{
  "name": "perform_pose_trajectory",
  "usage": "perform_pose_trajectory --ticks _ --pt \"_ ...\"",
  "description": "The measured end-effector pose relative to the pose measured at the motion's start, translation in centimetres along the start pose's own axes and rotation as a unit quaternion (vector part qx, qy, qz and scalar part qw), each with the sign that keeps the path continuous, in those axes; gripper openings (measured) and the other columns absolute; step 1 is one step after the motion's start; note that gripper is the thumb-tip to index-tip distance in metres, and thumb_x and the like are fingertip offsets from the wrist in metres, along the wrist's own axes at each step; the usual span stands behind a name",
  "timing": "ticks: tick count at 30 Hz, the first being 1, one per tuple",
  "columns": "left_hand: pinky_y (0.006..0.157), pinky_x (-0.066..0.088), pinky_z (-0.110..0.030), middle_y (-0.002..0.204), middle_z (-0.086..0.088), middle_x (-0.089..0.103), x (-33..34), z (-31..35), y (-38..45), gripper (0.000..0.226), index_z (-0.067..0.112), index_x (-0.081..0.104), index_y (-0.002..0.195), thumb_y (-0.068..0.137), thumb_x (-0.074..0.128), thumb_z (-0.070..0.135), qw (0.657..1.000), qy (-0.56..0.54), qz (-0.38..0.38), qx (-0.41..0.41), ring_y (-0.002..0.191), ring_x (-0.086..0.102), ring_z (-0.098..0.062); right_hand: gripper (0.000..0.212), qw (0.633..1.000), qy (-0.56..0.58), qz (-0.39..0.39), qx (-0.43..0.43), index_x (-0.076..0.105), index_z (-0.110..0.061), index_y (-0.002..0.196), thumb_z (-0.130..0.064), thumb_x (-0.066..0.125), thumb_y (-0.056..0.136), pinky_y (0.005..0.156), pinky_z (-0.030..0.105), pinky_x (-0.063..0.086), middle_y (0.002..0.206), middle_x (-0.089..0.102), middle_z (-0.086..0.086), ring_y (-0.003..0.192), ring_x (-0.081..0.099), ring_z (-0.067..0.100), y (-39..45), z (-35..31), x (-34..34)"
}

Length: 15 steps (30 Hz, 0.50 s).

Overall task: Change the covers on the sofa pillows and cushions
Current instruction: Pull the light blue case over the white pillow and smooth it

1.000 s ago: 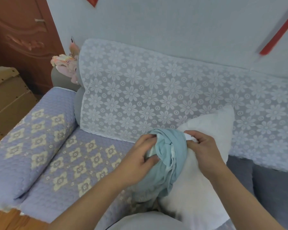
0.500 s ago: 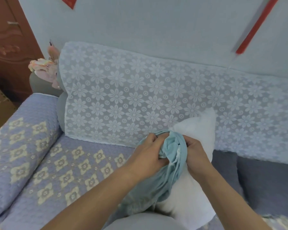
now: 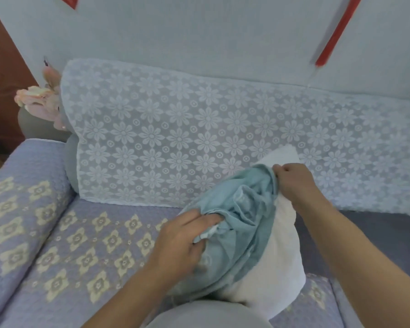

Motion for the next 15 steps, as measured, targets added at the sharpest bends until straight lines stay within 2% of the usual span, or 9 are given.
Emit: perform_pose_trajectory --ticks 2,3,5,7,9,10,11,13,15 --pt "0.060 0.044 -0.023 0.088 0.009 0.055 0.0 0.2 -1.4 0.065 0.027 0.069 0.121 0.066 0.068 -0.007 0.999 0.035 -0.021 0.037 0.072 0.054 -0.011 0.018 0.997 0.018 0.032 0.073 0.059 -0.002 0.086 -0.013 0.054 0.099 0.062 0.031 0.037 0.084 0.053 0.018 0.074 0.050 0.021 3.0 2.0 -2.1" --pt "0.058 0.042 -0.024 0.085 0.007 0.054 0.2 0.6 -2.1 0.064 0.025 0.070 0.119 0.064 0.070 -0.008 0.996 0.047 -0.035 0.062 0.070 0.052 -0.013 0.012 0.989 0.082 0.041 0.117 0.060 -0.001 0.096 -0.011 0.054 0.098 0.064 0.030 0.040 0.095 0.057 0.021 0.073 0.055 0.017 4.2 3.6 -2.6" --pt "0.055 0.040 -0.026 0.084 0.006 0.053 0.5 0.9 -3.0 0.065 0.024 0.070 0.116 0.062 0.072 -0.012 0.994 0.046 -0.054 0.081 0.069 0.049 -0.013 0.016 0.936 0.311 0.036 0.161 0.059 -0.001 0.106 -0.015 0.051 0.102 0.069 0.032 0.049 0.112 0.064 0.019 0.078 0.065 0.016 5.2 5.6 -2.8" --pt "0.064 0.040 -0.017 0.091 0.014 0.054 0.3 0.5 -3.1 0.070 0.032 0.063 0.119 0.064 0.070 -0.012 0.996 0.029 -0.066 0.049 0.076 0.052 -0.007 0.031 0.884 0.433 -0.023 0.173 0.058 0.004 0.124 -0.017 0.046 0.106 0.081 0.040 0.055 0.126 0.065 0.019 0.103 0.067 0.027 4.2 5.8 -2.2" --pt "0.077 0.040 -0.006 0.104 0.029 0.060 -0.5 -0.4 -2.5 0.071 0.051 0.051 0.122 0.081 0.069 -0.004 0.996 -0.021 -0.043 -0.074 0.091 0.057 0.010 0.039 0.886 0.404 -0.132 0.185 0.059 0.001 0.131 -0.025 0.045 0.107 0.094 0.043 0.053 0.127 0.066 0.018 0.117 0.064 0.031 2.7 4.8 -1.1" --pt "0.077 0.043 -0.007 0.106 0.033 0.062 -0.8 -1.0 -2.3 0.069 0.060 0.045 0.120 0.088 0.070 0.003 0.984 -0.074 -0.028 -0.158 0.092 0.060 0.011 0.042 0.887 0.378 -0.187 0.186 0.061 -0.002 0.130 -0.033 0.046 0.106 0.098 0.044 0.051 0.126 0.068 0.016 0.119 0.063 0.031 1.9 4.2 -0.6" --pt "0.072 0.047 -0.013 0.102 0.029 0.065 -1.0 -1.9 -2.3 0.067 0.063 0.043 0.114 0.089 0.074 0.008 0.962 -0.135 -0.013 -0.239 0.086 0.063 0.007 0.047 0.884 0.358 -0.233 0.188 0.063 -0.004 0.128 -0.041 0.048 0.104 0.101 0.045 0.050 0.124 0.069 0.015 0.119 0.064 0.031 1.1 3.6 -0.2" --pt "0.065 0.049 -0.023 0.092 0.012 0.069 -1.4 -3.8 -2.9 0.054 0.051 0.052 0.104 0.085 0.080 0.008 0.914 -0.221 0.009 -0.339 0.074 0.064 -0.004 0.051 0.885 0.301 -0.315 0.165 0.064 -0.007 0.128 -0.048 0.054 0.099 0.102 0.045 0.049 0.125 0.069 0.014 0.119 0.064 0.031 0.0 2.5 0.3" --pt "0.067 0.050 -0.034 0.088 0.000 0.073 -2.3 -4.8 -3.1 0.033 0.032 0.065 0.097 0.082 0.082 0.009 0.900 -0.227 0.003 -0.372 0.077 0.067 -0.019 0.051 0.882 0.299 -0.345 0.120 0.061 -0.005 0.132 -0.037 0.066 0.092 0.097 0.041 0.053 0.126 0.068 0.014 0.117 0.065 0.029 -0.4 1.3 0.6"
Point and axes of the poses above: each hand's wrist, its own y-axis towards the middle knuckle, its own x-axis out of the palm, z = x × y, the point moved 4 cm from there along y, towards the middle knuckle
